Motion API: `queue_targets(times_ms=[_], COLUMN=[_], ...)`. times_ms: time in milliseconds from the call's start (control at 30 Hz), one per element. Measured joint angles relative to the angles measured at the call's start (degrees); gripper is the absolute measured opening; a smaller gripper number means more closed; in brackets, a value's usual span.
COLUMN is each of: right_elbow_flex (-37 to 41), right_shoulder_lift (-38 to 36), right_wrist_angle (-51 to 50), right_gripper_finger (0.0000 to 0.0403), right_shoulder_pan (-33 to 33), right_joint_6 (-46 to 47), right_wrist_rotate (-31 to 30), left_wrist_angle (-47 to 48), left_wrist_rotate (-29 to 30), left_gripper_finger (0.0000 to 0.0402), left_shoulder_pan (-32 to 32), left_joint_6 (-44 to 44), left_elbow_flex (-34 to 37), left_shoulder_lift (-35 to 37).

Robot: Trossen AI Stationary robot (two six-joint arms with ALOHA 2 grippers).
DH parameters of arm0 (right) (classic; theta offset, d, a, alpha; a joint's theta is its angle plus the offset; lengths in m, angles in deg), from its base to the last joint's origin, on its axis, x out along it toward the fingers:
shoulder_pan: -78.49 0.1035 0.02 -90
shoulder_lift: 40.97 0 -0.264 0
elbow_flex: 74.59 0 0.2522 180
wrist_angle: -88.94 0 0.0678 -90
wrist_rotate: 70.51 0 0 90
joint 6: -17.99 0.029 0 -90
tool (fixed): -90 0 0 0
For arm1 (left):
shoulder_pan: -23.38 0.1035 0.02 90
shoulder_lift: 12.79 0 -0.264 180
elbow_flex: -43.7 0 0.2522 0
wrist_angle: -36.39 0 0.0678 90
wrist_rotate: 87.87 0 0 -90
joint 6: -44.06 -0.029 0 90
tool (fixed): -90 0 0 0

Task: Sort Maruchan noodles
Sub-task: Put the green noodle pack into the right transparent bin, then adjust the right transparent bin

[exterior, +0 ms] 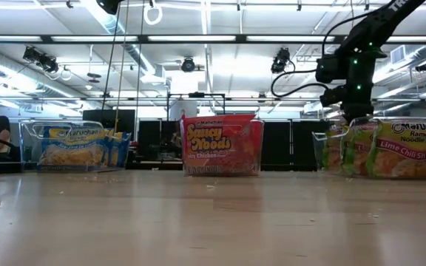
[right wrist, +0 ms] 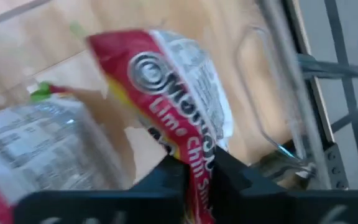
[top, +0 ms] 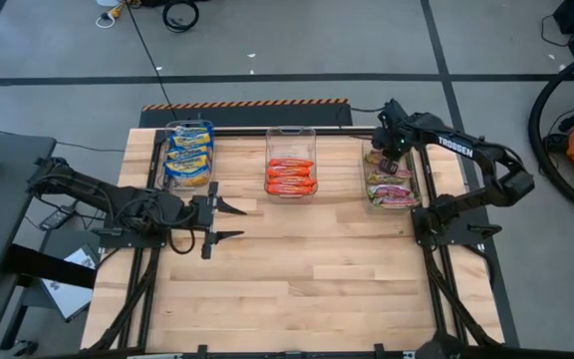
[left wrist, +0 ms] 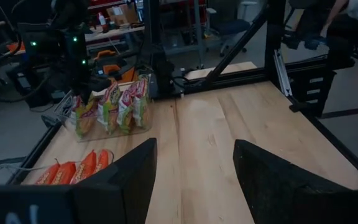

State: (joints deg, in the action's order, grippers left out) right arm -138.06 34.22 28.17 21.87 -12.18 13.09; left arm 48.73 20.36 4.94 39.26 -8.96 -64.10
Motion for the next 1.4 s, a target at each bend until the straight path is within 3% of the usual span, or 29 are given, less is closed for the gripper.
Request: queue_targets(times_ms=[100, 267, 533, 833, 1000, 1167, 1400], right_elbow_flex=[0.0, 0.0, -0.1, -0.4, -5.4, -12.7, -17.4], right_shoulder_lift=[-0.7, -2.8, -1.8, -1.4, -2.4, -3.9, -6.9], right_wrist_angle=[-1.4, -6.6, -7.2, -8.5, -10.9, -15.7, -26.6], right_gripper_finger=[0.0018, 0.003, 0.0014, 0.0119, 0.0156, 0.016, 0.0157], right_shoulder_pan=[1.5, 2.9, 1.1, 0.7, 1.7, 4.7, 14.7], right_joint_6=[-1.6, -2.9, -2.8, 0.0, 1.9, 10.1, 33.1], right_wrist_rotate=[0.0, 0.6, 9.1, 7.0, 6.3, 5.9, 8.9], left_wrist_angle=[0.0, 0.0, 0.0, 3.4, 6.4, 6.0, 5.8], left_wrist_rotate=[0.0, 0.0, 0.0, -0.1, -1.9, -2.0, -2.0], left_gripper_finger=[0.0217, 0.0217, 0.0217, 0.0218, 0.0218, 0.0218, 0.0218], left_shoulder_pan=[0.0, 0.0, 0.0, 3.6, 5.1, 4.3, 3.7], left_joint_6=[0.0, 0.0, 1.3, 6.3, 7.1, 5.7, 5.6], left_elbow_flex=[0.0, 0.0, 0.0, -0.1, -0.1, -0.1, -0.1], left_shoulder_lift=[0.0, 0.0, 0.0, 6.2, 9.1, 9.9, 10.3])
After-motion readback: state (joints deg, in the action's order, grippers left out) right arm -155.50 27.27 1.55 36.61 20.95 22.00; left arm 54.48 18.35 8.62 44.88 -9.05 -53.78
